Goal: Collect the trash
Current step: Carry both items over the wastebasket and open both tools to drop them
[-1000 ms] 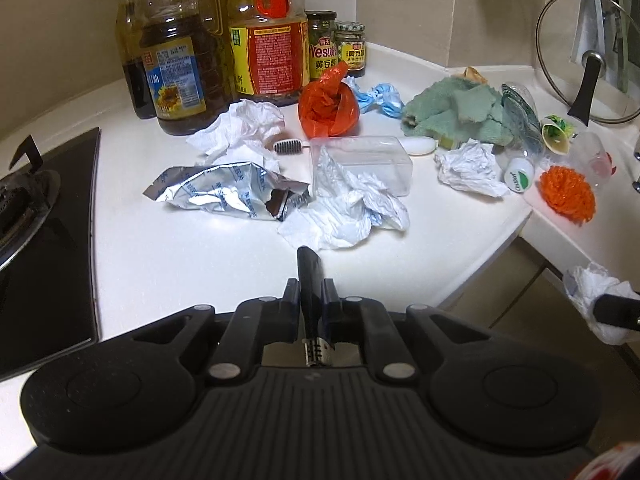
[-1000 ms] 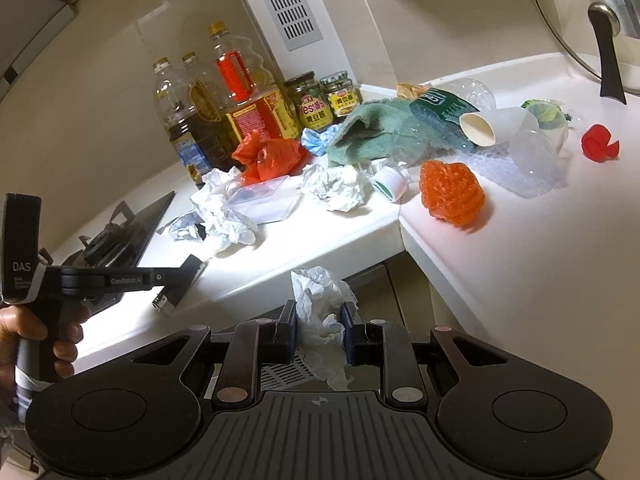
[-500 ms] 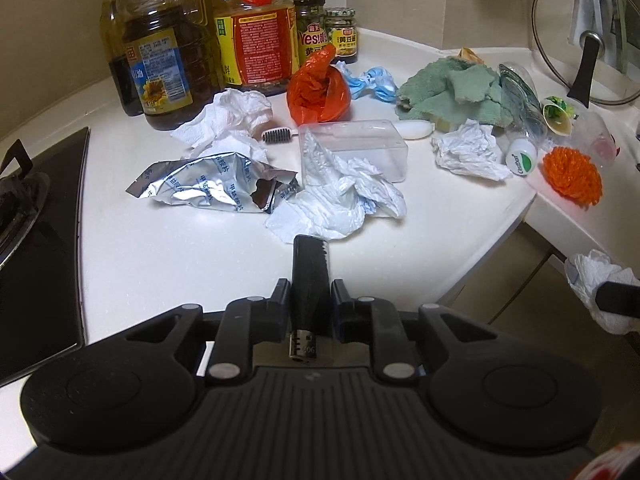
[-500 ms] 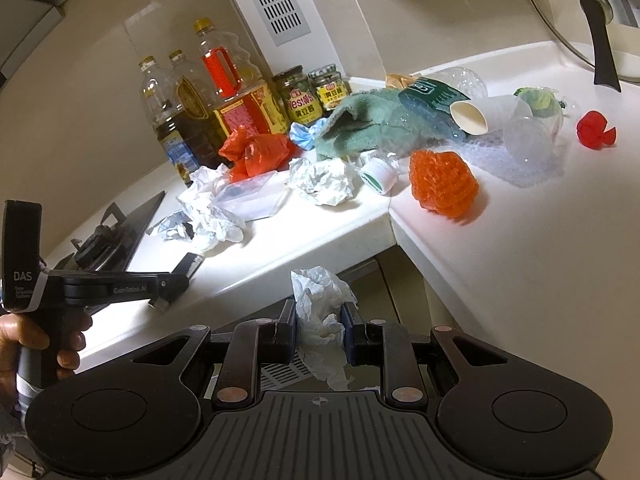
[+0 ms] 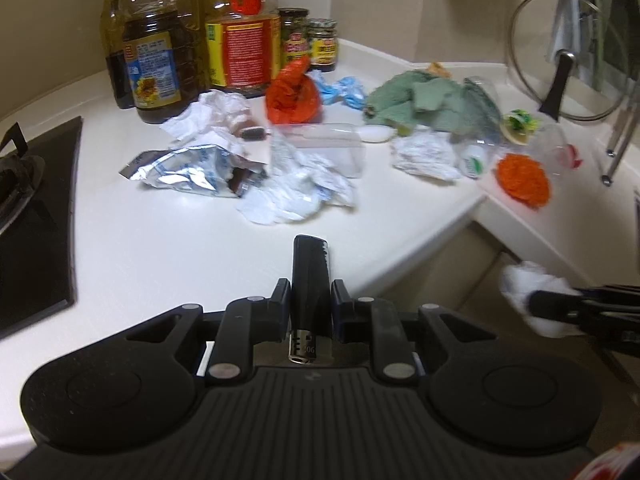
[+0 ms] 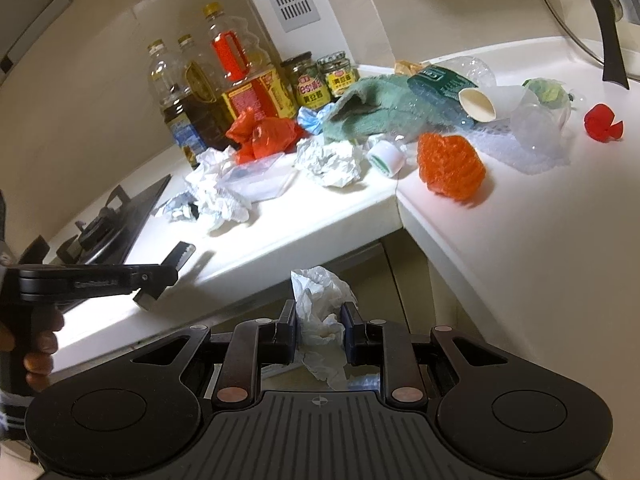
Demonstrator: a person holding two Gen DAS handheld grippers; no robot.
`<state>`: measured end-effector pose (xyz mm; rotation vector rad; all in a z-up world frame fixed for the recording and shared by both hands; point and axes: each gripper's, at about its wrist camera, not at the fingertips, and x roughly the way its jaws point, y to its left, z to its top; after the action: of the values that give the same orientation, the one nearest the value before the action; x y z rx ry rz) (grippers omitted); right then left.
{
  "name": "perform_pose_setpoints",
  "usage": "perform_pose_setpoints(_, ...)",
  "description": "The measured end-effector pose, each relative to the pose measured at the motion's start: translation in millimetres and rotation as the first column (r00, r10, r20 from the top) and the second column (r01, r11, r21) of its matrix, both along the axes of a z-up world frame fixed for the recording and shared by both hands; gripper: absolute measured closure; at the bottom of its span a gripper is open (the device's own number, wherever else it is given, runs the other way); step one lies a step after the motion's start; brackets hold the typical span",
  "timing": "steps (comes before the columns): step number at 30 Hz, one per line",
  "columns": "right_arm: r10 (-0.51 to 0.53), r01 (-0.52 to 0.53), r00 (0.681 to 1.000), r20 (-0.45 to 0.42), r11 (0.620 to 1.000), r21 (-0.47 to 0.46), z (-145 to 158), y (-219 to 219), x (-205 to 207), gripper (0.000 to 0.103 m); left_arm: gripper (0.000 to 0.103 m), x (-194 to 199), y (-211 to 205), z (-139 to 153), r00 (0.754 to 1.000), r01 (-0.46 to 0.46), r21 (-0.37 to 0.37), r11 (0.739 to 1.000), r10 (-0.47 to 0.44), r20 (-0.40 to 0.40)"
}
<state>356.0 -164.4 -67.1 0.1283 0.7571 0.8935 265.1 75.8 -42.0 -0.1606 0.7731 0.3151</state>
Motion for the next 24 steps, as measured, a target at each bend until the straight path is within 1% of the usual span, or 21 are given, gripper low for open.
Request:
perform_pose_setpoints(5, 0.026, -0.026, 1.0, -0.005, 0.999, -0.039, -10, 0, -10, 0.08, 0.084, -12, -28, -6, 0.998, 0.058, -0.041, 0.998, -0.058, 0.003)
perform_pose_setpoints(7, 0.039, -0.039, 0.999, -0.007, 0.998, -0.057, -16, 1, -14, 0.08, 0.084, -14, -39, -15, 0.997, 0.075, -0.058, 0.996, -0.075, -0.007)
perform_pose_setpoints(10, 0.059, -0.061, 0.998, -0.019, 0.994, -0.094, -29, 2, -21, 0.08, 0.084, -17, -50, -36, 0.996, 0.082, -0.092, 0.992, -0.085, -0.03)
perform_pose_setpoints(15, 0.102, -0.108, 0.994, -0.044, 0.98, -0.168, -66, 9, -29, 0.08, 0.084, -19, -59, -83, 0.993, 0.073, -0.144, 0.987, -0.086, -0.086)
perform_pose_setpoints(18, 0.117, -0.129, 0.991, -0.07, 0.969, -0.211, -98, 13, -30, 0.08, 0.084, -19, -60, -117, 0.99, 0.055, -0.176, 0.983, -0.076, -0.117)
perform_pose_setpoints(22, 0.114, -0.143, 0.985, -0.126, 0.956, -0.256, -145, 15, -25, 0.08, 0.084, -13, -59, -165, 0.983, 0.019, -0.209, 0.978, -0.056, -0.174)
perform_pose_setpoints(24, 0.113, -0.147, 0.984, -0.141, 0.952, -0.268, -162, 15, -21, 0.08, 0.084, -8, -60, -185, 0.98, 0.004, -0.221, 0.975, -0.049, -0.195)
